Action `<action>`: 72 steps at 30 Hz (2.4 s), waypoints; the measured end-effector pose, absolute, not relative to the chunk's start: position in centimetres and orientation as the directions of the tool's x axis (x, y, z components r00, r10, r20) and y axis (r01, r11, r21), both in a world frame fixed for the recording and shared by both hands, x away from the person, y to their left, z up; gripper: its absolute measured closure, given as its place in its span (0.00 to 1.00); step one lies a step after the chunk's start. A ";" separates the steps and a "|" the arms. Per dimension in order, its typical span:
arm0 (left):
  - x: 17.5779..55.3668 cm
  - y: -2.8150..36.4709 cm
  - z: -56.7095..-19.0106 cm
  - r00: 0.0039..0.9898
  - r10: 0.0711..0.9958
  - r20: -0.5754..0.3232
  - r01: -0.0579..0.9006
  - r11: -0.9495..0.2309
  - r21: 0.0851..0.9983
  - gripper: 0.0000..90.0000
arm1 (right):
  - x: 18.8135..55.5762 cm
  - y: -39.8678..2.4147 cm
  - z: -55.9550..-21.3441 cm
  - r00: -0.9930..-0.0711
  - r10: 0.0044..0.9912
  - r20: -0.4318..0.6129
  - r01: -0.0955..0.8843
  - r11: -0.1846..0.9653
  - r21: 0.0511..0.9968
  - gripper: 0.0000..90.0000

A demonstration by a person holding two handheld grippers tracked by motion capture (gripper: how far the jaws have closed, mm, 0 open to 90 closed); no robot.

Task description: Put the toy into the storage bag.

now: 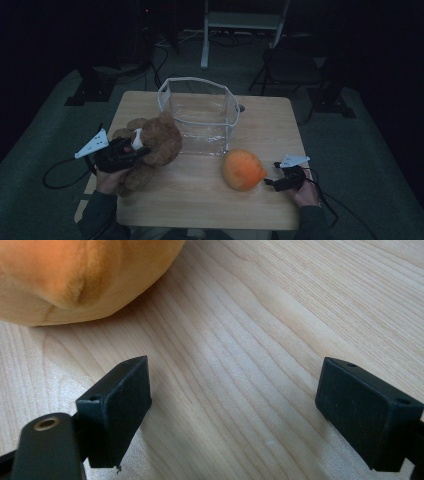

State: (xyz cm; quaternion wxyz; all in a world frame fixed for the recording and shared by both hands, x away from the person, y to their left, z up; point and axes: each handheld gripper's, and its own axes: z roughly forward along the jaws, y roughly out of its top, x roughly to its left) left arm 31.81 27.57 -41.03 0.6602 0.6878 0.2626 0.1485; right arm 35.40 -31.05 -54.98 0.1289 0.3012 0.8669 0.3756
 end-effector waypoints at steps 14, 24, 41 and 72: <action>32.3 28.0 -39.5 0.808 0.576 -0.126 0.136 0.026 0.990 0.46 | 35.4 -31.0 -55.0 -0.785 0.619 0.003 0.426 0.536 0.729 0.15; 32.9 27.9 -38.0 0.806 0.582 -0.108 0.107 0.037 0.994 0.46 | 35.4 -31.0 -55.0 -0.785 0.620 0.003 0.426 0.536 0.729 0.15; 34.3 27.4 -35.6 0.804 0.592 -0.058 0.081 -0.013 0.997 0.46 | 35.4 -31.1 -55.0 -0.785 0.619 0.003 0.426 0.537 0.728 0.15; 36.4 26.0 -32.4 0.812 0.583 -0.010 0.040 -0.038 0.998 0.46 | 35.4 -31.1 -55.0 -0.785 0.619 0.003 0.427 0.536 0.728 0.15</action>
